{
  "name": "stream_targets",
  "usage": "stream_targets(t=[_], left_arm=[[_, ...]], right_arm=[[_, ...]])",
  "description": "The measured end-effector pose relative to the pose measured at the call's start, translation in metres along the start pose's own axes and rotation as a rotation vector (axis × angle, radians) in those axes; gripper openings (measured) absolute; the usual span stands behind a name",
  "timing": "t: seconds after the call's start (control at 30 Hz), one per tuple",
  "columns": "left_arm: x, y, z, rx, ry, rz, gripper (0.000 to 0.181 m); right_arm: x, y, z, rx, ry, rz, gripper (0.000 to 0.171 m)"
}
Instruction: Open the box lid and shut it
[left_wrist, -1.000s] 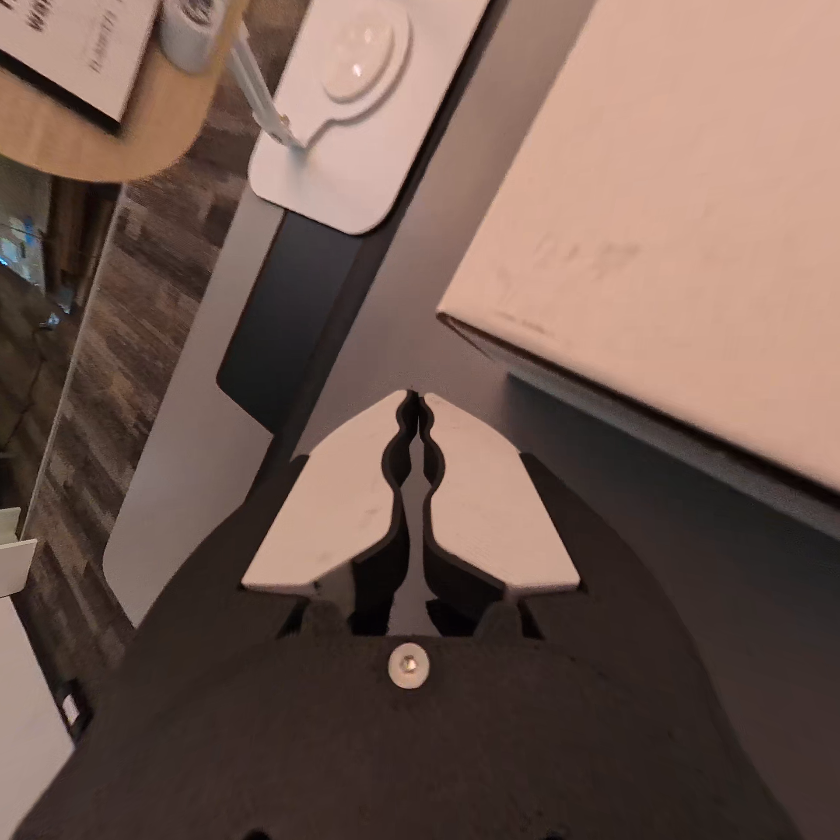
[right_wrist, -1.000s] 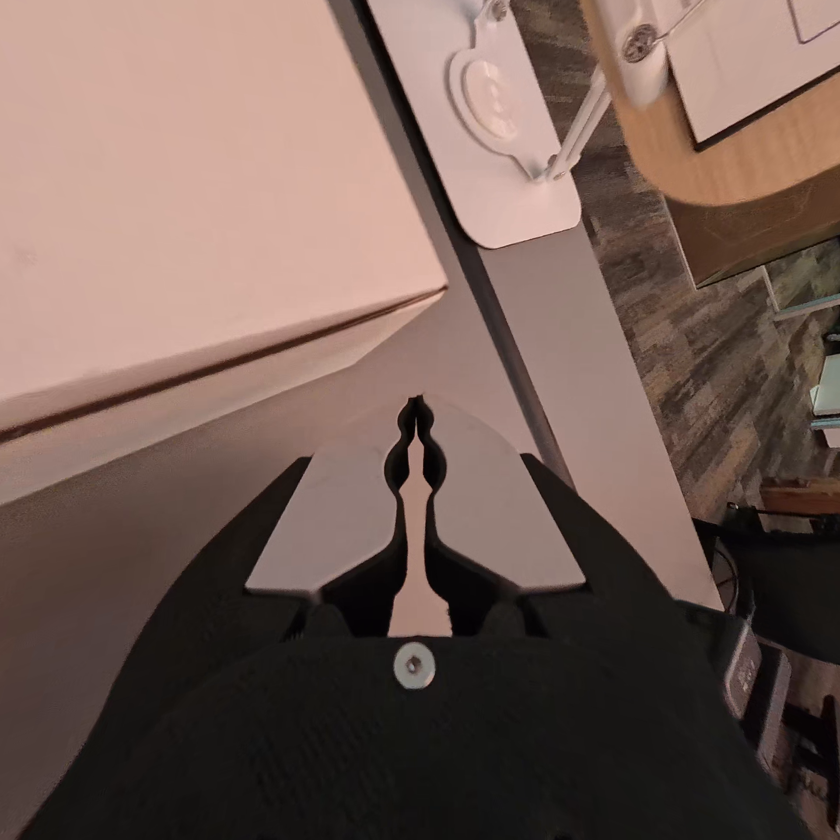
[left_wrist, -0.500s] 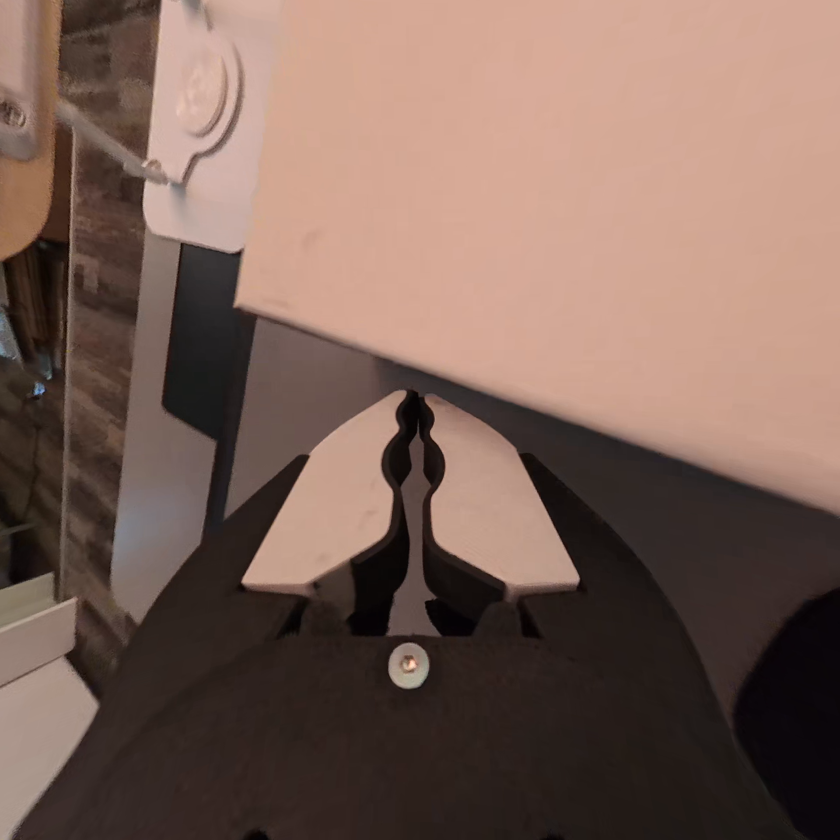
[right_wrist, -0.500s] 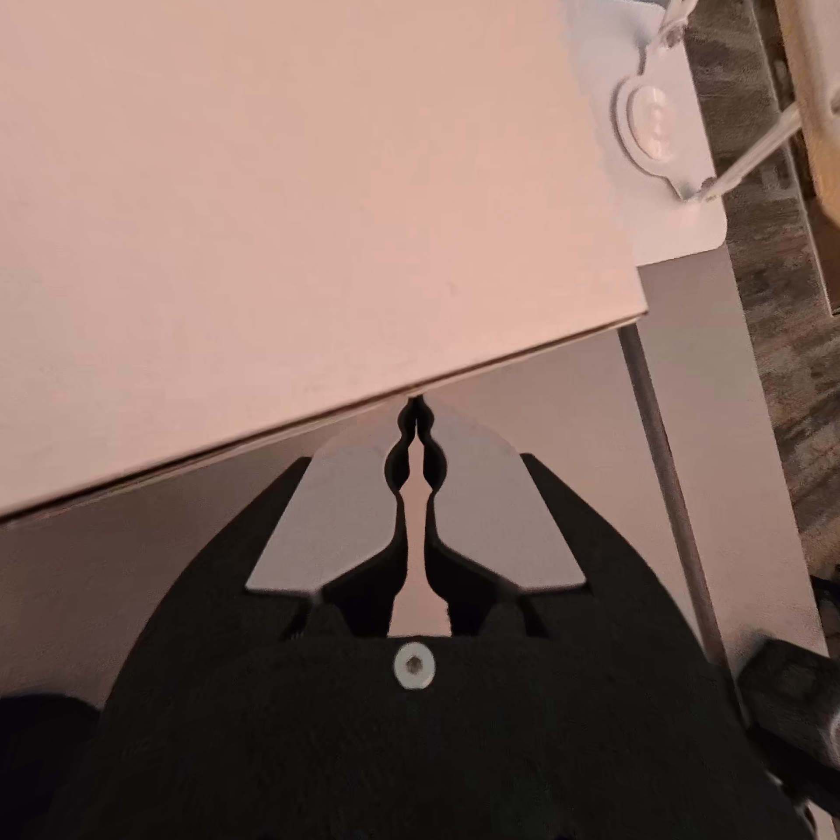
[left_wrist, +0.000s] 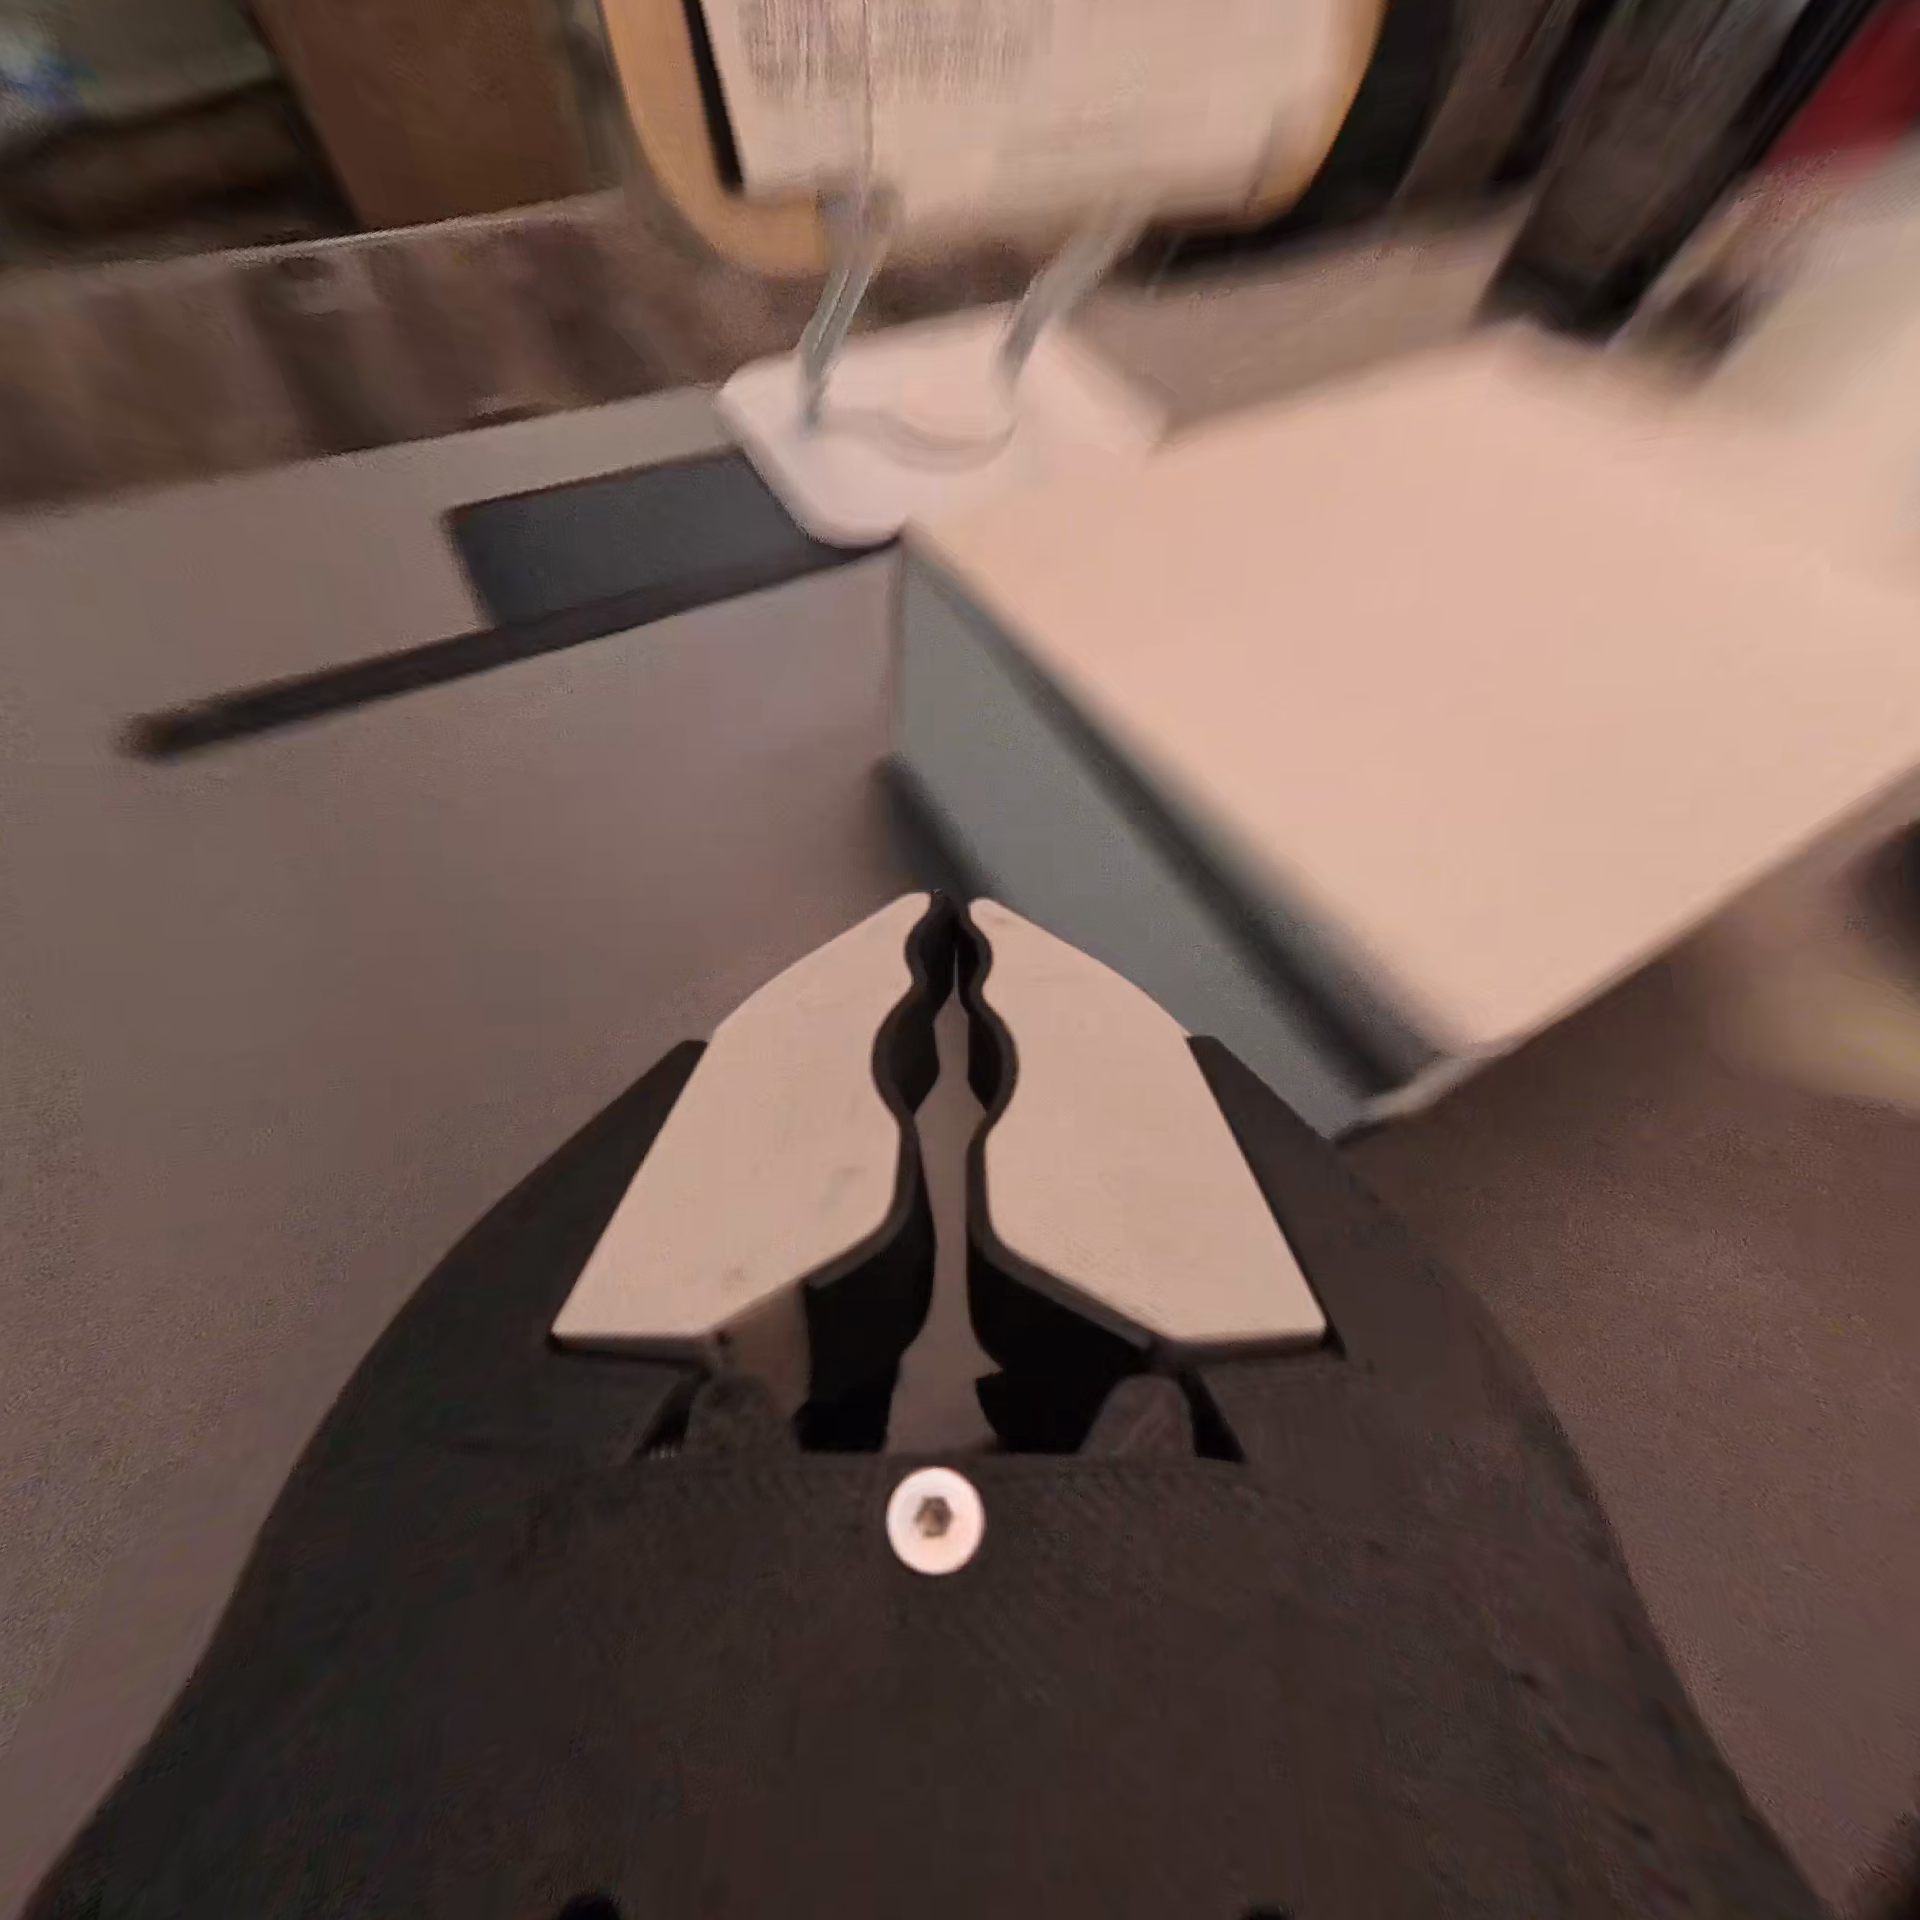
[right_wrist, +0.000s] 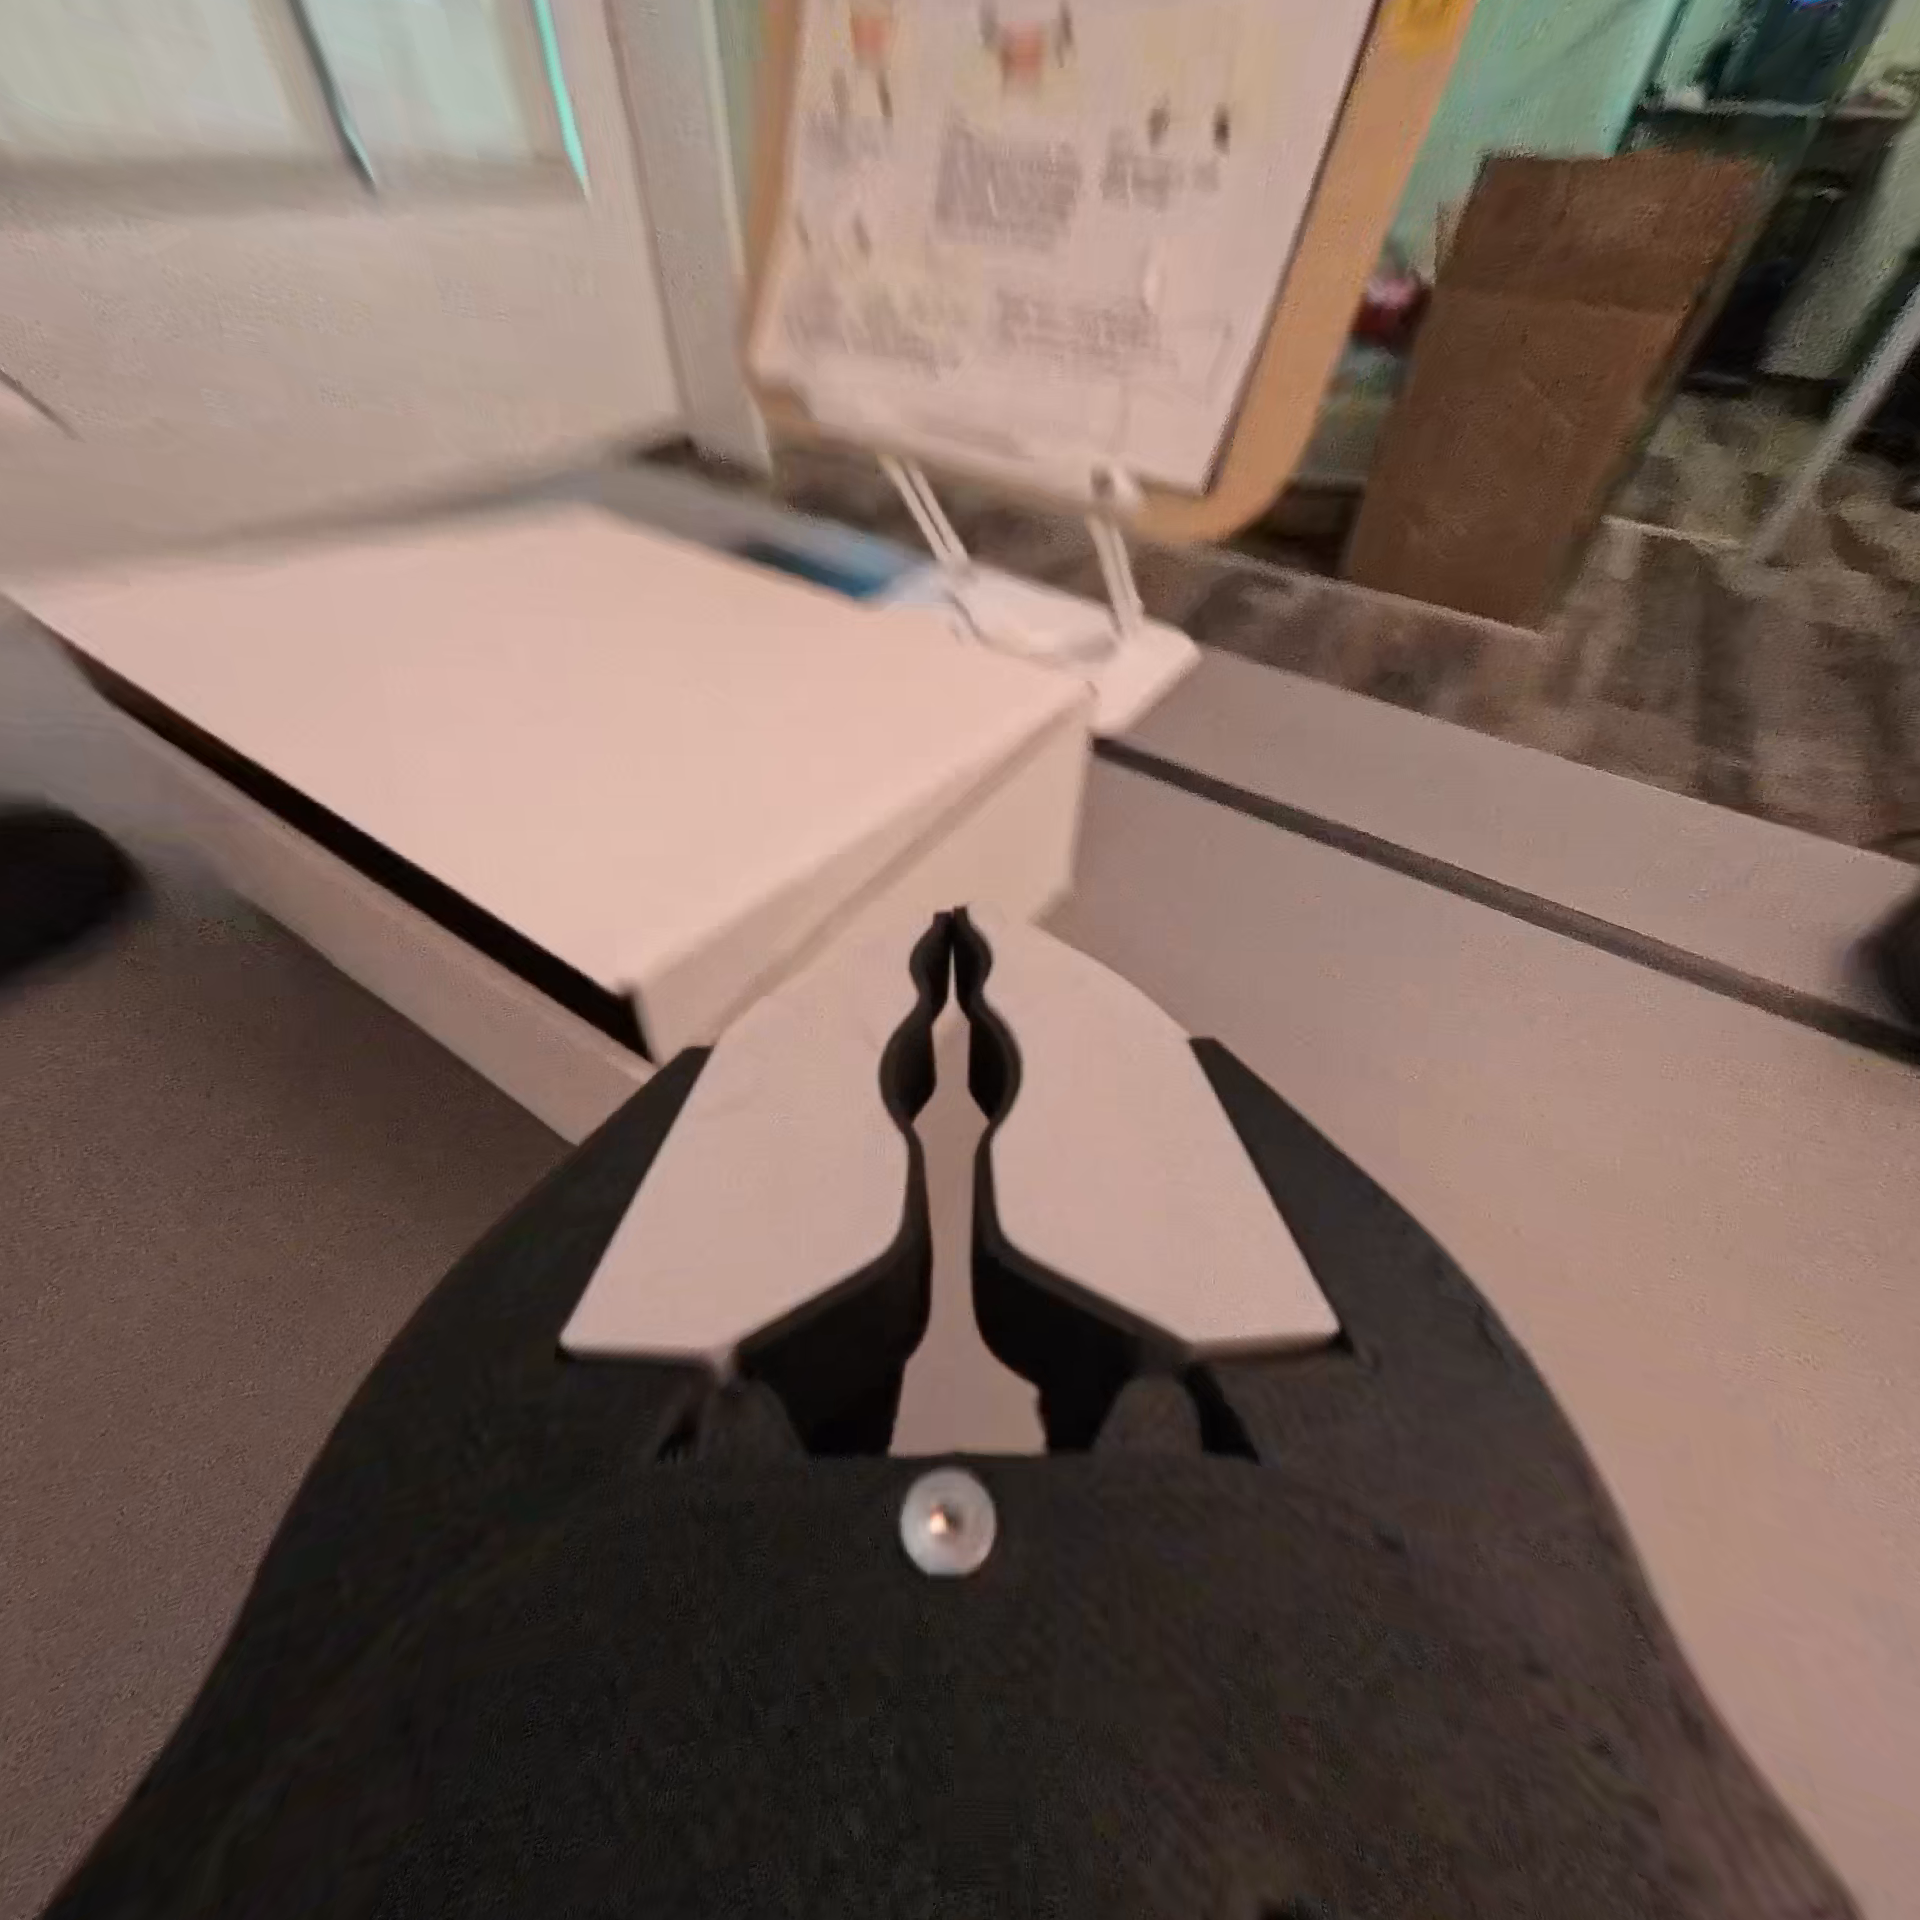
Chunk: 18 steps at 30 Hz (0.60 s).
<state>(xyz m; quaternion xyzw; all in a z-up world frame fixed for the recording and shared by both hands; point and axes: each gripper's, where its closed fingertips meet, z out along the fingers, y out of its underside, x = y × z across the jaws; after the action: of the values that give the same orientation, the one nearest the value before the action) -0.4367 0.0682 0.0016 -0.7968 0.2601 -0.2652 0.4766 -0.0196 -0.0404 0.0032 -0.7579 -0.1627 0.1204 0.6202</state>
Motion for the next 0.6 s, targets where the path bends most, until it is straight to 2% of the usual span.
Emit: stream_targets(t=[0.03, 0.1, 0.17, 0.37, 0.53, 0.6], left_arm=[[0.012, -0.012, -0.014, 0.133, 0.101, -0.143, 0.002], [0.025, -0.025, -0.032, 0.289, 0.173, -0.294, 0.02], [0.037, -0.018, -0.031, 0.274, 0.149, -0.291, 0.047], [0.082, 0.001, -0.011, 0.205, 0.137, -0.154, 0.05], [0.086, 0.024, 0.001, 0.107, -0.017, 0.029, 0.065], [0.084, 0.037, 0.007, 0.065, -0.067, 0.058, 0.066]], right_arm=[[-0.016, -0.017, -0.008, 0.128, -0.075, 0.12, 0.005], [-0.035, -0.029, -0.013, 0.18, -0.123, 0.202, 0.017], [-0.041, -0.024, -0.008, 0.13, -0.056, 0.13, 0.024], [-0.055, -0.009, 0.005, 0.082, -0.02, 0.072, 0.025], [-0.063, -0.005, 0.013, 0.091, 0.009, 0.042, 0.033], [-0.06, -0.003, 0.014, 0.082, 0.023, 0.043, 0.033]])
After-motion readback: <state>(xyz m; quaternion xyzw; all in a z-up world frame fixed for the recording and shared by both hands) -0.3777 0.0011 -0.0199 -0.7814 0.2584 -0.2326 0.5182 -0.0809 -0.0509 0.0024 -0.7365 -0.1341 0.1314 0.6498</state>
